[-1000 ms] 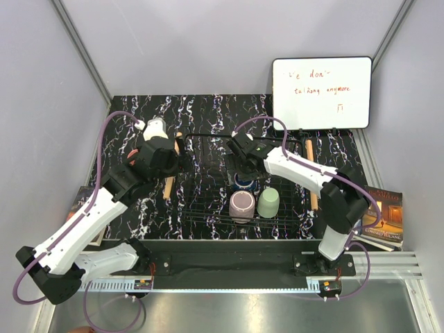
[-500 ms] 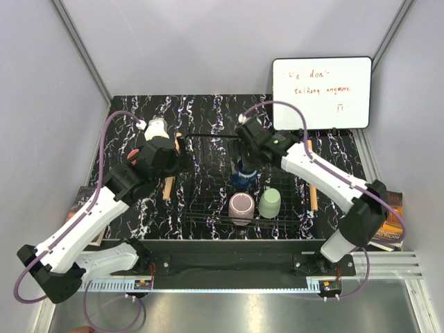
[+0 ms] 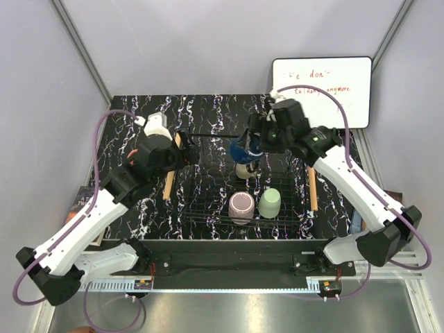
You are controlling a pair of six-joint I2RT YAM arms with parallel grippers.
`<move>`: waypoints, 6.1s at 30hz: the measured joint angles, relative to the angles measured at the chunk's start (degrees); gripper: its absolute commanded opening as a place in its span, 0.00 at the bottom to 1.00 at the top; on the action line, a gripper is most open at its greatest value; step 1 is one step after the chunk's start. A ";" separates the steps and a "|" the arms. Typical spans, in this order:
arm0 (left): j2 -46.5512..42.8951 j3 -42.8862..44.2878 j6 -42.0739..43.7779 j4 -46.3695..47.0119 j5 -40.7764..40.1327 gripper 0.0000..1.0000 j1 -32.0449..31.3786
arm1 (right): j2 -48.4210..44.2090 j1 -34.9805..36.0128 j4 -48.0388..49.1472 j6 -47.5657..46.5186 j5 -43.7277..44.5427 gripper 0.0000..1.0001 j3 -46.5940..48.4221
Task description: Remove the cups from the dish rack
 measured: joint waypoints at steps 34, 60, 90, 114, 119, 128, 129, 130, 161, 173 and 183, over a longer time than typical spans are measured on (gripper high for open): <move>1.29 -12.39 -11.37 47.54 37.83 0.71 4.46 | -1.14 -12.70 78.51 49.20 -49.35 0.00 -31.08; 4.00 -7.54 -10.84 44.83 40.81 0.00 2.38 | 2.45 -10.51 80.98 52.46 -49.03 1.00 -29.05; 12.39 17.07 13.22 6.97 13.57 0.00 9.53 | -10.93 -9.84 24.30 14.75 -15.56 1.00 -12.52; 57.02 52.48 17.46 -13.90 4.85 0.00 26.47 | -8.87 -9.84 9.86 8.94 -7.23 0.99 -12.72; 64.61 59.89 17.88 -12.70 9.25 0.00 26.38 | -8.44 -9.84 8.11 8.96 -7.23 0.99 -13.33; 75.67 64.35 17.31 -11.54 13.16 0.00 25.99 | -8.28 -9.84 5.44 9.03 -7.15 0.99 -14.25; 76.35 64.35 17.25 -11.54 13.14 0.00 25.97 | -8.28 -9.84 5.25 9.03 -7.10 0.99 -14.25; 76.83 64.35 17.20 -11.61 13.11 0.00 25.97 | -8.28 -9.84 5.01 9.01 -7.08 0.99 -14.25; 83.25 64.35 14.34 -14.67 10.93 0.17 26.49 | -7.69 -9.84 4.02 8.96 -6.62 1.00 -14.99; 81.20 62.55 14.43 -14.23 9.92 0.42 26.75 | -7.69 -9.84 4.04 8.98 -6.64 1.00 -15.50; 77.64 62.51 14.16 -13.77 8.74 0.73 26.86 | -8.09 -9.84 4.04 8.90 -6.62 1.00 -15.63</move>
